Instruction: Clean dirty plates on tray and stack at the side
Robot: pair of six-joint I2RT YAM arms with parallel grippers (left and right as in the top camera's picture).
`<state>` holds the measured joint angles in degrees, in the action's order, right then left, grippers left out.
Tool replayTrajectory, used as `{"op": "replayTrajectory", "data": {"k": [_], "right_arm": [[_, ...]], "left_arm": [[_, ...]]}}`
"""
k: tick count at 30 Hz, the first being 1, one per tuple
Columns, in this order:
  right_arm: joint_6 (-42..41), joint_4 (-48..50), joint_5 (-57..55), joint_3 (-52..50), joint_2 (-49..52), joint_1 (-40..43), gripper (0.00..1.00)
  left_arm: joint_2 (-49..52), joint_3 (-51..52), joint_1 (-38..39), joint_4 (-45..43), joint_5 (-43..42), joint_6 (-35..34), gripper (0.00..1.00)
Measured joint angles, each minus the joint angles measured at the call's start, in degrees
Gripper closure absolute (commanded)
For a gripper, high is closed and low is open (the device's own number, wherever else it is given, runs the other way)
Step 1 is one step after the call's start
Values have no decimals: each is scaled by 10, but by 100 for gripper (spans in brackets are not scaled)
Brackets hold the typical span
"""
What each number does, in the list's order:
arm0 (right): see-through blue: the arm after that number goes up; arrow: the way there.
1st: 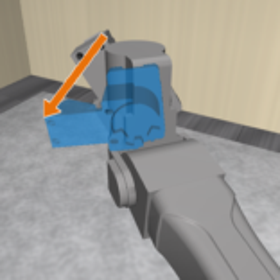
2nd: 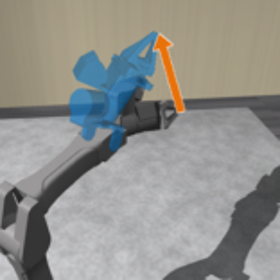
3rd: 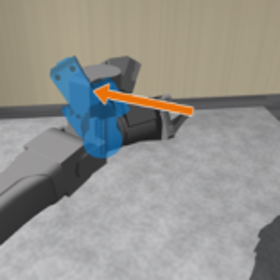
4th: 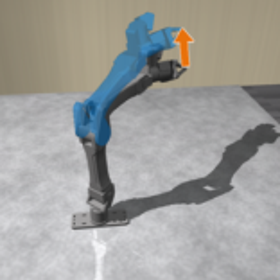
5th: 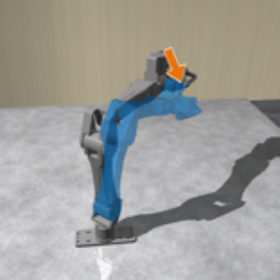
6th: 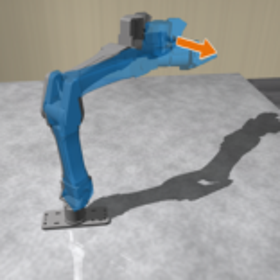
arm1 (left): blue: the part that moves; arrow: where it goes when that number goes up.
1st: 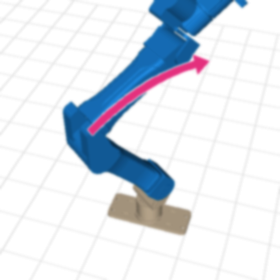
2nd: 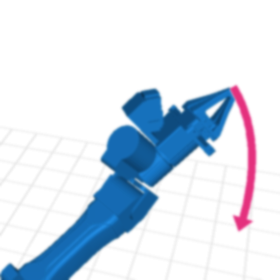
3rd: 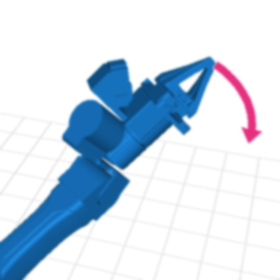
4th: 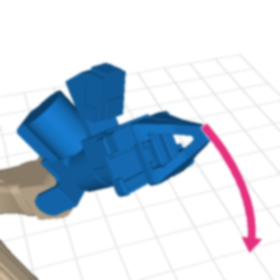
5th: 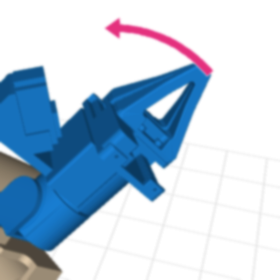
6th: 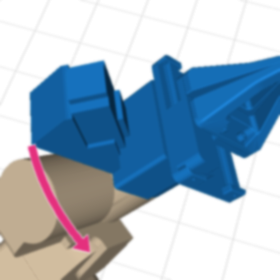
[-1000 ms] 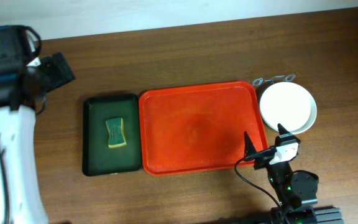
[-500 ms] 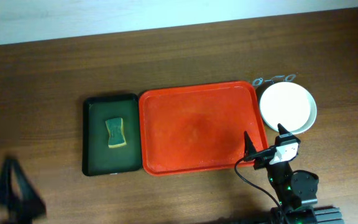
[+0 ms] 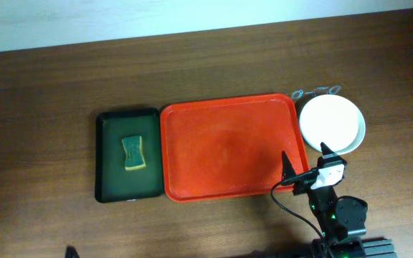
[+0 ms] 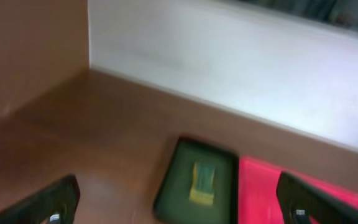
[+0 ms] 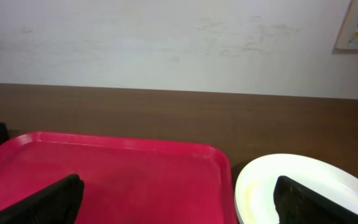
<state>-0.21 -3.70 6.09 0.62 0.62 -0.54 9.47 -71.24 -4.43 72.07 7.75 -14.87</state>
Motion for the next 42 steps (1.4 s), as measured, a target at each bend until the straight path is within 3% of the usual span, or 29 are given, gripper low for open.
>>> {"op": "replayTrajectory", "data": {"k": [4,5,6,8,11,13,15,22,29,35,42], "right_arm": [[0,0,0,0,0,0,2],[0,0,0,0,0,0,2],[0,0,0,0,0,0,2],[0,0,0,0,0,0,2],[0,0,0,0,0,0,2],[0,0,0,0,0,0,2],[0,0,0,0,0,0,2],[0,0,0,0,0,0,2],[0,0,0,0,0,0,2],[0,0,0,0,0,0,2],[0,0,0,0,0,0,2]], "left_arm": [[-58,141,0,-227,-14,-3,1],[-78,195,0,-341,-25,-4,1],[-81,215,0,-376,-31,-4,1],[-87,294,0,-584,-44,-5,1],[-88,406,0,-816,-56,-6,1],[-89,490,0,-947,-66,-6,1],[-89,553,0,-1003,-76,-6,1],[-89,693,5,-991,-89,-6,1],[-87,706,30,-678,-84,6,1],[-86,706,30,-677,-80,96,1],[-86,706,30,-677,-80,110,1]]}}
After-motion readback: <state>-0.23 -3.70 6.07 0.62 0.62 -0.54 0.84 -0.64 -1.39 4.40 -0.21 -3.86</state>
